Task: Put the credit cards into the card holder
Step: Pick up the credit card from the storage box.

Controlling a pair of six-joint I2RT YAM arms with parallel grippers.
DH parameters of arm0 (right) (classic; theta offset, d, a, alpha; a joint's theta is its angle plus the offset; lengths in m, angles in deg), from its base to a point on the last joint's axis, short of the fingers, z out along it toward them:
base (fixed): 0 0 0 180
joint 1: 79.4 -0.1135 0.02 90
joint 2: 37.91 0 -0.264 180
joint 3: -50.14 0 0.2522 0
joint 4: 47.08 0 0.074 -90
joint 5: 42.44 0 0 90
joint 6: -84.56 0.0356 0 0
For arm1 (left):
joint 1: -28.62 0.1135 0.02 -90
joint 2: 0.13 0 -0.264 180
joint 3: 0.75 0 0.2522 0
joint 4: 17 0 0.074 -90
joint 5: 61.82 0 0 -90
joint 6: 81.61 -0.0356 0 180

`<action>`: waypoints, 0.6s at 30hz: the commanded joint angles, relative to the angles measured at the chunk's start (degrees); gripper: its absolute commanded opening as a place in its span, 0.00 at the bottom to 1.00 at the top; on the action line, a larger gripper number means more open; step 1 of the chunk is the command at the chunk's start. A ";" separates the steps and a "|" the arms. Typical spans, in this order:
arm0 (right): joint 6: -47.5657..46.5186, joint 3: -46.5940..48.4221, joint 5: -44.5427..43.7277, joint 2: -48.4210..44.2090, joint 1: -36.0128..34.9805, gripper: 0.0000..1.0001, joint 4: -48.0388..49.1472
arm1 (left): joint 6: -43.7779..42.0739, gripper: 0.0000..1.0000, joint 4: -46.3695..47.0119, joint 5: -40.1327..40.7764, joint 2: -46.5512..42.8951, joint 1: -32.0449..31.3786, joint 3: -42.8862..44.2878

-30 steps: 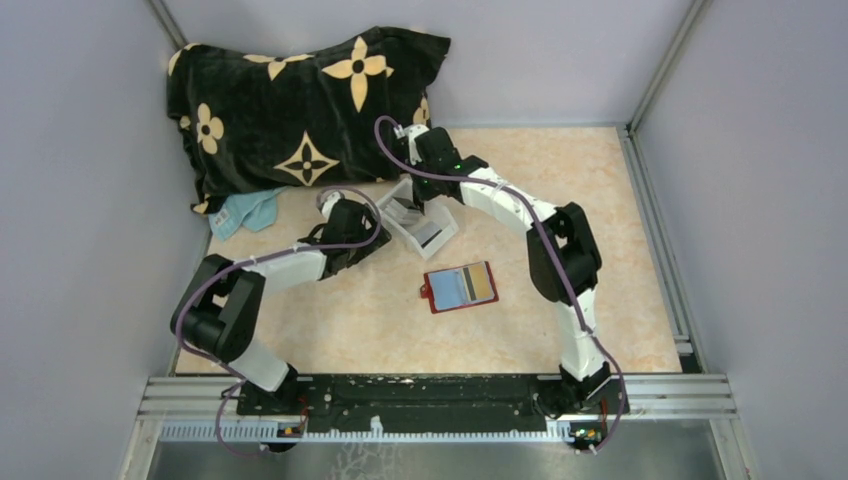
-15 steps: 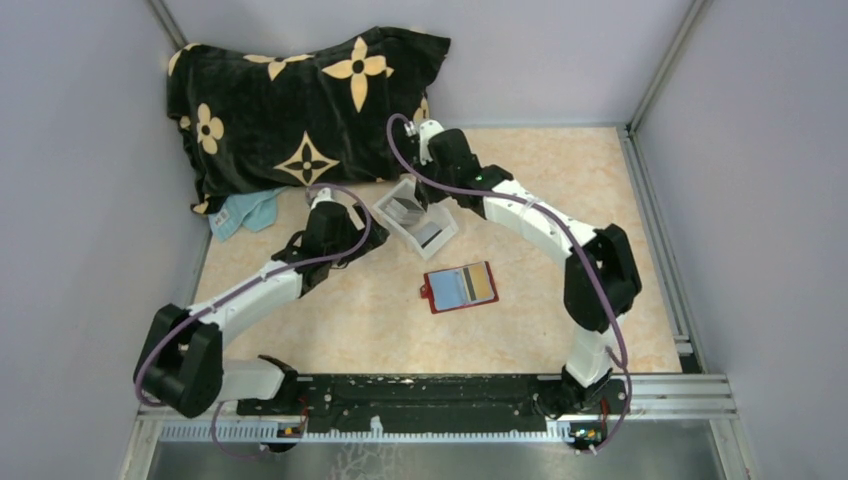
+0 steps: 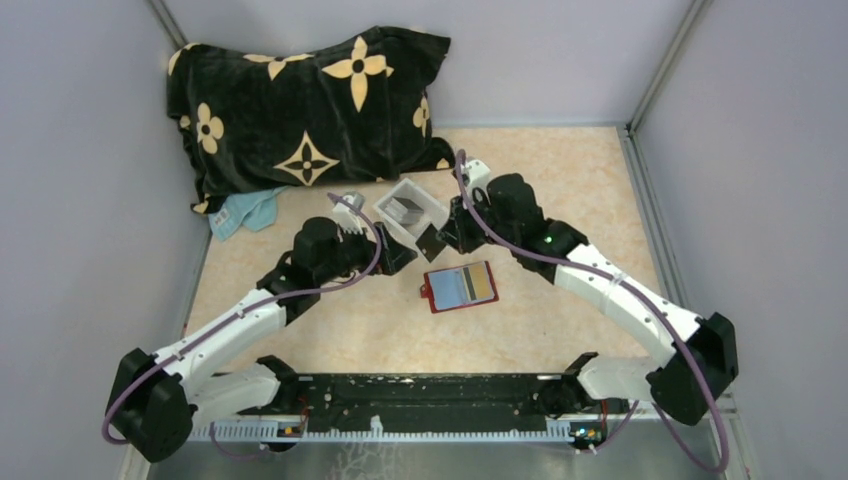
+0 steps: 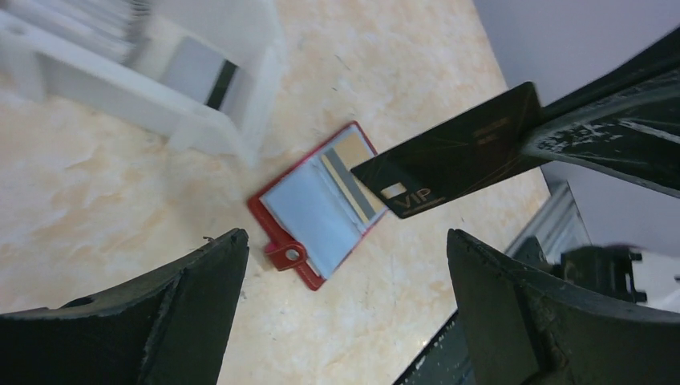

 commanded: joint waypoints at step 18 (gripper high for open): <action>9.18 -11.55 18.30 -10.51 -0.49 0.00 4.48 | -12.75 0.92 5.50 -19.13 -2.76 -4.72 -2.22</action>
